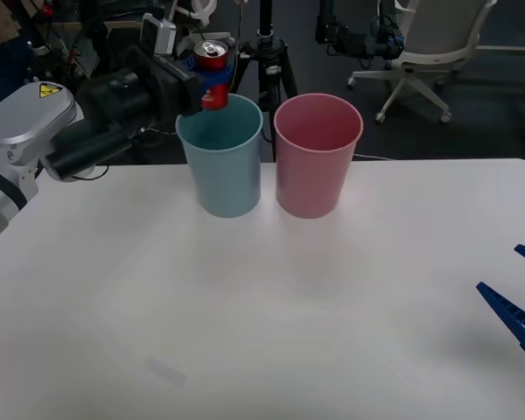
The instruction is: Grasp the object on the table and drop it into the matching bin: aluminum can to the light blue bin, PET bottle to the pink bin.
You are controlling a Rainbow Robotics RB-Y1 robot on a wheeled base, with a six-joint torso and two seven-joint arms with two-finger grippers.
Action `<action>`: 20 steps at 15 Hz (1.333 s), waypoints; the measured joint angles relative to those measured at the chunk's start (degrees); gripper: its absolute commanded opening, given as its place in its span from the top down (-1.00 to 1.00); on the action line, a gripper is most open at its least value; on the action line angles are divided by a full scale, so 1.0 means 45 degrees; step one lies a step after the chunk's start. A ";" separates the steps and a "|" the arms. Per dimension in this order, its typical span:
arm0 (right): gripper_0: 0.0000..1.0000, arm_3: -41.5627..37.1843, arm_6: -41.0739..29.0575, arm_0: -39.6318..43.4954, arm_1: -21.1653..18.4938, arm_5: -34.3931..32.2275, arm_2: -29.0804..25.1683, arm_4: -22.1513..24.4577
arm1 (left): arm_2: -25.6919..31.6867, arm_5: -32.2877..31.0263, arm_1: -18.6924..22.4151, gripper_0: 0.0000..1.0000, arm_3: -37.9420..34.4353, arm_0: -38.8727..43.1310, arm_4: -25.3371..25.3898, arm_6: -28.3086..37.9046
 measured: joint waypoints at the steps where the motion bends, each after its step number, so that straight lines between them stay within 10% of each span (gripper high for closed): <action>1: -1.00 0.0000 0.0000 0.0000 0.0000 0.0000 0.0000 0.0000 | 0.0000 0.0029 -0.0065 0.97 0.0111 0.0000 -0.0030 -0.0009; 2: -1.00 0.0000 0.0000 0.0000 0.0000 0.0000 0.0000 0.0000 | 0.0000 0.0063 -0.0094 0.95 0.0149 0.0000 -0.0093 -0.0005; 3: -1.00 0.0000 0.0000 0.0000 0.0000 0.0000 0.0000 0.0000 | 0.0000 0.0068 -0.0098 0.22 0.0161 0.0000 -0.0144 0.0004; 4: -1.00 0.0000 0.0000 0.0000 0.0000 0.0000 0.0000 0.0000 | 0.0000 0.0069 -0.0107 -1.00 0.0171 0.0000 -0.0154 0.0012; 20: -1.00 0.0000 0.0000 0.0000 0.0000 0.0000 0.0000 0.0000 | 0.0001 -0.0292 -0.0107 -1.00 0.0171 0.0025 0.0664 0.0056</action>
